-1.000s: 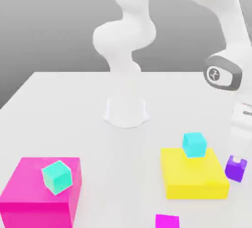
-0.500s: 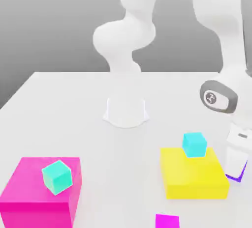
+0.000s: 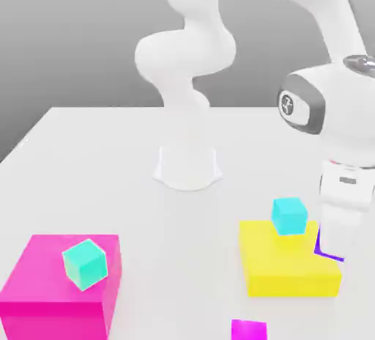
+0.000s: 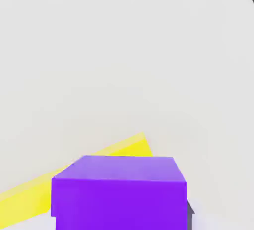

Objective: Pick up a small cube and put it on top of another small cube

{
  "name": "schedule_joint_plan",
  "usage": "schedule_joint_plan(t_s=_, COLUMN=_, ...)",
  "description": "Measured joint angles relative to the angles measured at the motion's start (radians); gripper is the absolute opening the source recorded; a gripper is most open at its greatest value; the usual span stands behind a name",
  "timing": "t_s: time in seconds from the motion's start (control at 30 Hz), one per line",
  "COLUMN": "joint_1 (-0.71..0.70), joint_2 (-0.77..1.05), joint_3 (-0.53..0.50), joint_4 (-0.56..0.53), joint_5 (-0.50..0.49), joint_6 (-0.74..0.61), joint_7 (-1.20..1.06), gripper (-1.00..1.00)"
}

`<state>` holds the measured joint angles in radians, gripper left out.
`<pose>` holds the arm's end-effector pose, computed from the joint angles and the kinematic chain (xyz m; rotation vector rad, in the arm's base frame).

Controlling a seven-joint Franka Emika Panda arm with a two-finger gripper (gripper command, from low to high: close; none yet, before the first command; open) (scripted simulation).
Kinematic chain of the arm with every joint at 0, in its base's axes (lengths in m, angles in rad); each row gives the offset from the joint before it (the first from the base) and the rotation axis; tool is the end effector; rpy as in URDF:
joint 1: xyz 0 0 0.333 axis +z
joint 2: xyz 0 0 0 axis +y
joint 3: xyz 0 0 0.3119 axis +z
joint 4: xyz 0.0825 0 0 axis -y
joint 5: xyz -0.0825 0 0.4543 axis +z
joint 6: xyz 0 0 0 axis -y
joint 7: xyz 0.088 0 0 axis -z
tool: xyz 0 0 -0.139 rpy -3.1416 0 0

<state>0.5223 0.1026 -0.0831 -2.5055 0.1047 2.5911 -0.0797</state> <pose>0.4548 0.2119 0.1453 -3.0283 -0.6606 0.0374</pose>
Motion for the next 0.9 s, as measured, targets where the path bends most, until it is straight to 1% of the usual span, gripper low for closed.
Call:
schedule_joint_plan(t_s=0.13, joint_1=-0.119, joint_2=-0.038, joint_3=-0.047, joint_4=0.018, joint_5=-0.002, joint_6=-0.060, joint_7=-0.233, gripper=-1.00)
schedule_joint_plan(t_s=0.3, joint_1=-0.256, joint_2=-0.086, joint_3=-0.105, joint_4=0.038, joint_5=-0.027, joint_6=-0.126, joint_7=-0.509, gripper=-1.00)
schedule_joint_plan(t_s=0.63, joint_1=-0.523, joint_2=-0.178, joint_3=-0.238, joint_4=0.067, joint_5=-0.133, joint_6=-0.229, joint_7=-1.023, gripper=-1.00)
schedule_joint_plan(t_s=0.73, joint_1=-0.526, joint_2=-0.146, joint_3=-0.243, joint_4=0.058, joint_5=-0.118, joint_6=-0.188, joint_7=-1.084, gripper=-1.00)
schedule_joint_plan(t_s=0.87, joint_1=-0.526, joint_2=-0.065, joint_3=-0.243, joint_4=0.035, joint_5=-0.079, joint_6=-0.087, joint_7=-1.120, gripper=-1.00)
schedule_joint_plan(t_s=0.9, joint_1=-0.528, joint_2=-0.050, joint_3=-0.244, joint_4=0.030, joint_5=-0.073, joint_6=-0.068, joint_7=-1.124, gripper=1.00)
